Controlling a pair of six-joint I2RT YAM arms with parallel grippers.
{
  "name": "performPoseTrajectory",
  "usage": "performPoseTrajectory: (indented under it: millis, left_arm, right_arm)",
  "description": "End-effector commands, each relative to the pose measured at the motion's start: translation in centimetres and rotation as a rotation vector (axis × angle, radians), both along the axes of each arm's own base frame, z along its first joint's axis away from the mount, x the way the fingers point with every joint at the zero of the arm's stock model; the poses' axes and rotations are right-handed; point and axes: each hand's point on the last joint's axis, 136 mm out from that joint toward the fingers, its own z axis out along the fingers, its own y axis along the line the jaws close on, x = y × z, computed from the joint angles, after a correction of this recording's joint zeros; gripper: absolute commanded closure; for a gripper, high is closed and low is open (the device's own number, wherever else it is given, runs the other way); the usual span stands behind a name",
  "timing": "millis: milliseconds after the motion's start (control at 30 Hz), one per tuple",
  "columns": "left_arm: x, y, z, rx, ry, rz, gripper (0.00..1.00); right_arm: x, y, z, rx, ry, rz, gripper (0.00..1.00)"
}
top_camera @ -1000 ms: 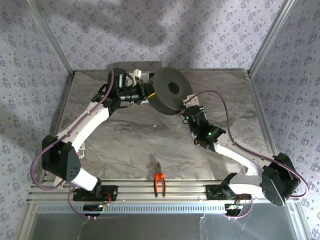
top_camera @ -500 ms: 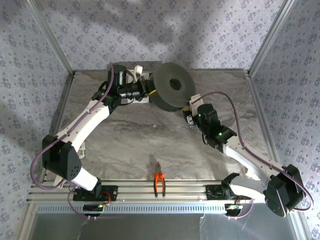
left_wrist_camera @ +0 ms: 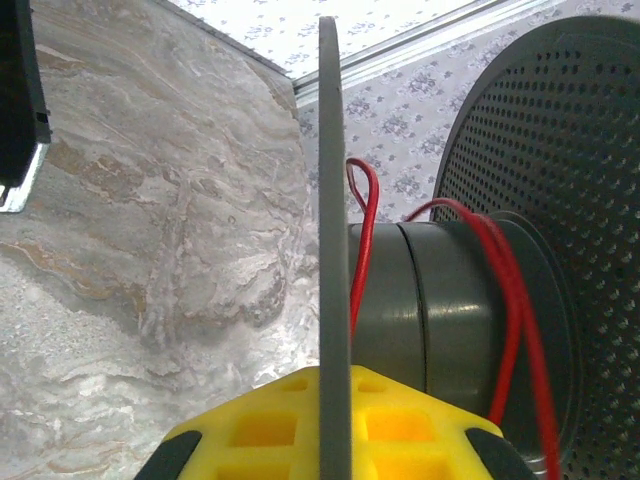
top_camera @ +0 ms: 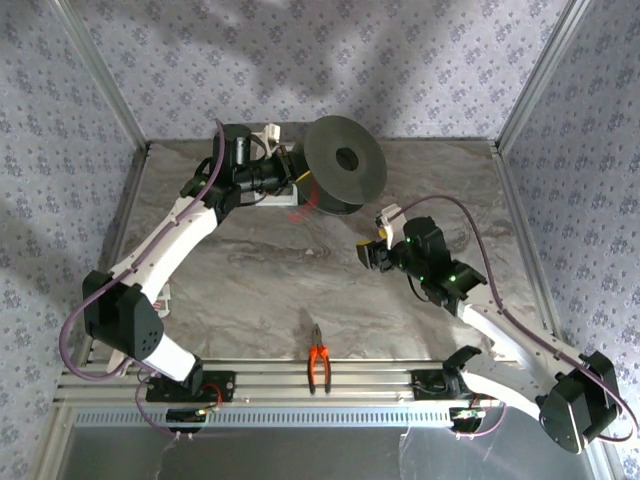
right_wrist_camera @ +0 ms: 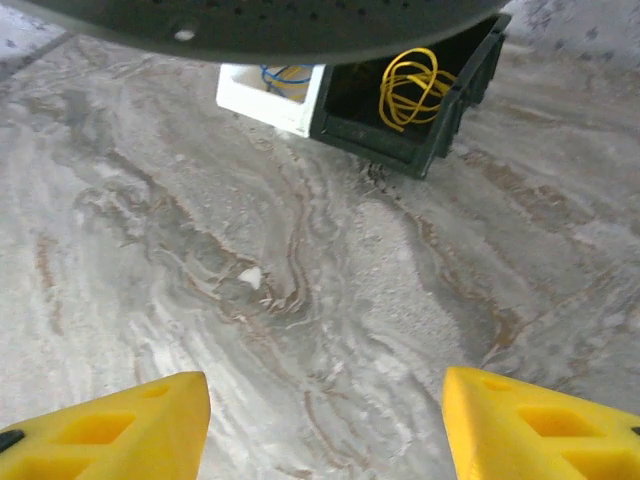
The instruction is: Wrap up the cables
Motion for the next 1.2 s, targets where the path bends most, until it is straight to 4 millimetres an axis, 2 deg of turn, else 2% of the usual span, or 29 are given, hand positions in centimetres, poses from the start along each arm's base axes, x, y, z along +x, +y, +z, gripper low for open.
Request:
performPoseTrajectory:
  millis: [0,133,367,500,633,833,1000,1167]
  left_arm:
    - [0.6,0.4,3.7,-0.030,-0.106,0.021,1.00]
    - [0.8,0.5,3.6,-0.015,-0.118,0.040,1.00]
    - [1.9,1.4,2.9,-0.022,-0.106,0.150,1.00]
    - [2.3,0.8,2.9,-0.079,-0.103,0.176,1.00]
    - [2.2,-0.8,3.2,-0.119,-0.124,0.162,1.00]
    - [2.2,-2.9,3.6,-0.208,-0.146,0.139,1.00]
    - [2.3,-3.8,3.6,-0.259,-0.151,0.128,1.00]
    - [2.2,-4.1,3.7,-0.284,-0.157,0.119,1.00]
  right_arm:
    - [-1.4,0.3,-0.2,0.067,0.061,0.040,0.34]
    - [-2.1,0.4,0.1,0.196,0.118,0.058,0.32]
    - [-2.0,1.5,3.0,0.624,0.156,0.096,0.30]
    - [-1.4,2.6,4.3,0.802,0.176,0.084,0.31]
    - [-0.7,3.7,6.4,0.933,0.160,0.062,0.36]
    - [0.1,5.5,8.9,1.000,0.127,0.069,0.40]
    - [0.9,6.4,9.6,1.034,0.125,0.081,0.44]
    - [1.4,7.2,9.4,1.045,0.136,0.088,0.49]
